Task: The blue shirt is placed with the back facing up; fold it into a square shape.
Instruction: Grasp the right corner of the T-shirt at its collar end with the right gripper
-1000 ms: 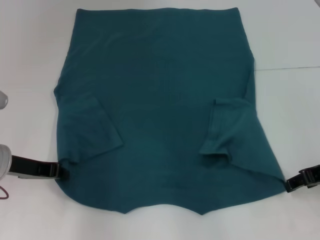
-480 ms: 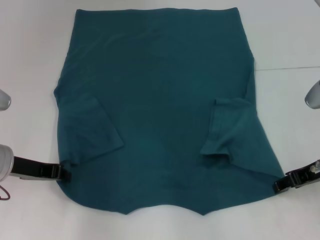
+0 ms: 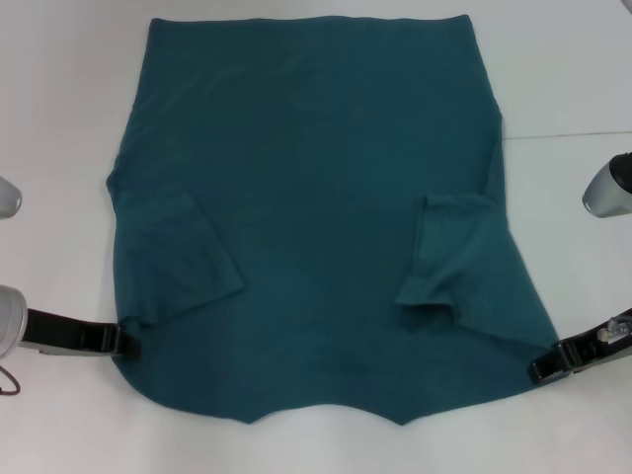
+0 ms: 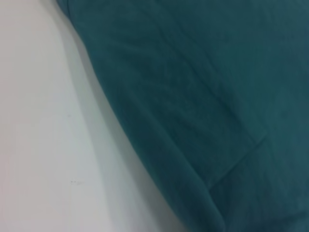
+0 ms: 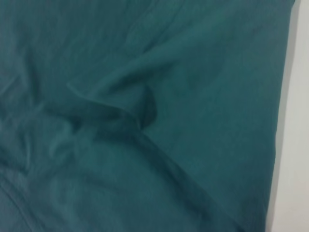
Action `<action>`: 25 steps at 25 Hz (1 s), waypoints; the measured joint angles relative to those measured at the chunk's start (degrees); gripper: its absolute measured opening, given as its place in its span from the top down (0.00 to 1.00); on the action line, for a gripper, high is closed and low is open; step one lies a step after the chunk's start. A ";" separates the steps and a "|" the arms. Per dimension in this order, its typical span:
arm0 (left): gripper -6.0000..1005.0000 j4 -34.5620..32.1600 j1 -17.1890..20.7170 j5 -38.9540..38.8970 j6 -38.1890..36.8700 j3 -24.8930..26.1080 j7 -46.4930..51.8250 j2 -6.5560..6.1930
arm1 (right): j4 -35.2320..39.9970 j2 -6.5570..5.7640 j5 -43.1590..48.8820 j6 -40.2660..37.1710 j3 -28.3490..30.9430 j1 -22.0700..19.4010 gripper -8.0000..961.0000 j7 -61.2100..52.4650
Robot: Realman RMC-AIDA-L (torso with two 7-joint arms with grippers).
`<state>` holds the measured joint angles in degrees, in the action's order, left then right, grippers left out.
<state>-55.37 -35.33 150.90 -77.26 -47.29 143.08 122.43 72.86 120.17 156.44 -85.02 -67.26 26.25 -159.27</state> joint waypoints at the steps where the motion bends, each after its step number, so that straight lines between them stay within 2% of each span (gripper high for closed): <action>1: 0.93 0.00 0.00 0.00 0.00 0.00 0.00 0.00 | -0.14 -0.01 0.03 0.01 -0.02 0.06 0.36 0.00; 14: 0.93 0.00 0.00 0.00 0.00 0.00 -0.01 0.00 | -2.60 -0.05 0.01 0.98 -0.86 0.82 0.37 0.35; 22: 0.93 0.00 -0.07 0.00 -0.10 -0.60 0.01 0.00 | -3.22 -0.12 -0.77 1.81 -1.10 1.18 0.57 0.66; 25: 0.93 0.00 -0.09 -0.05 -0.39 -0.63 0.01 0.00 | -2.78 -0.23 -1.27 1.81 -1.06 1.21 0.69 0.77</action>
<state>-55.37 -35.42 150.85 -77.64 -47.92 143.09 122.43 70.08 119.94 155.17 -83.21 -68.32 27.46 -158.50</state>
